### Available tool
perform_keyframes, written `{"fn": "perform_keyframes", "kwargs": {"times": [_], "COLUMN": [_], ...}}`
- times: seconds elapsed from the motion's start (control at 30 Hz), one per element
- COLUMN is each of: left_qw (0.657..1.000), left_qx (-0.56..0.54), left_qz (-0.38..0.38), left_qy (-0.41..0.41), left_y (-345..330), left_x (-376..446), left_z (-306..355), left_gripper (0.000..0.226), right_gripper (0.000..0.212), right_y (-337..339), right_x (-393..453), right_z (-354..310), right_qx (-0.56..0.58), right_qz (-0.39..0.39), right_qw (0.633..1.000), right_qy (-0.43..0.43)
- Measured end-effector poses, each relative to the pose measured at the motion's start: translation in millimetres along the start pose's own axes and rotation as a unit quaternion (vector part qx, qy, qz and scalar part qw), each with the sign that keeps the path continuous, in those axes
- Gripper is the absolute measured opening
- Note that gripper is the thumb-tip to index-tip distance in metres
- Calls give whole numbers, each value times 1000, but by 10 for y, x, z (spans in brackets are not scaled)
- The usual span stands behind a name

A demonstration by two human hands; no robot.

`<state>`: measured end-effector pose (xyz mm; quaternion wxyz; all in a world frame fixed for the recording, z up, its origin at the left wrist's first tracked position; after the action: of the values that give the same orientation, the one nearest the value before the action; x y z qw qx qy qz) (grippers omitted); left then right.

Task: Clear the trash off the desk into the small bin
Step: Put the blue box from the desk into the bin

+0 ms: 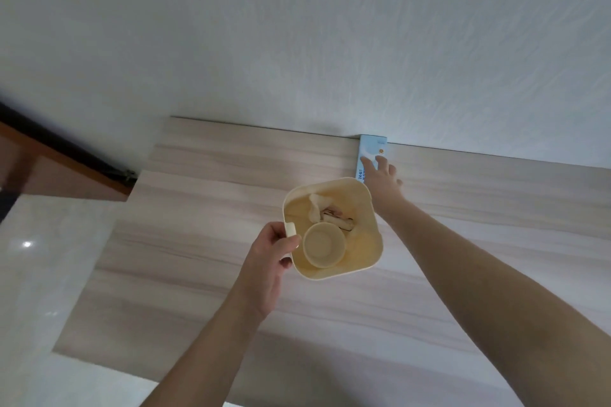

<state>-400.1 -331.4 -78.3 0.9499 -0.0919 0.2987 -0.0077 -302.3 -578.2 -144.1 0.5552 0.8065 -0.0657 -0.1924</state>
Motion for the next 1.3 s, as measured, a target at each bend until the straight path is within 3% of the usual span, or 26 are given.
{"fn": "perform_keyframes", "kwargs": {"times": [0.23, 0.43, 0.7, 0.9, 1.07, 1.17, 1.3], "left_qw": [1000, 999, 999, 1000, 999, 999, 999], "left_qx": [-11, -10, -2, 19, 36, 36, 33], "left_qz": [23, 33, 31, 11, 8, 7, -8], "left_qy": [-5, -18, -8, -2, -20, -30, -31], "left_y": [9, 111, 146, 9, -92, -99, -80], "left_x": [0, -28, -95, -167, -197, -217, -277], "left_z": [-19, 20, -47, -59, -24, -36, -63], "left_gripper": [48, 54, 51, 49, 52, 40, 40], "right_gripper": [83, 75, 70, 58, 58, 56, 54], "right_y": [-327, -357, 41, 610, 1372, 1737, 1787], "right_x": [174, 172, -172, -831, -1650, -2099, -2447], "right_z": [97, 275, 487, 321, 46, -44, -141], "right_qx": [-23, -25, 73, 180, 204, 191, 141], "right_qz": [-10, 41, 73, 122, 215, 251, 203], "right_qw": [997, 994, 991, 976, 952, 942, 962], "right_qy": [-76, -99, -80, -28, 77, 115, 114]}}
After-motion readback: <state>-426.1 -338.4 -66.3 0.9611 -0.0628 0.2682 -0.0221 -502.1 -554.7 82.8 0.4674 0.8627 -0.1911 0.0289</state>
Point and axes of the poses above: each hand's wrist, its own x-axis towards the middle knuckle, its own y-axis out of the back of the hand, z = x × y, the point moved 8 cm from there along x, towards the middle knuckle, and after that the axes turned 7 degrees about z, right-handed, at the moved point
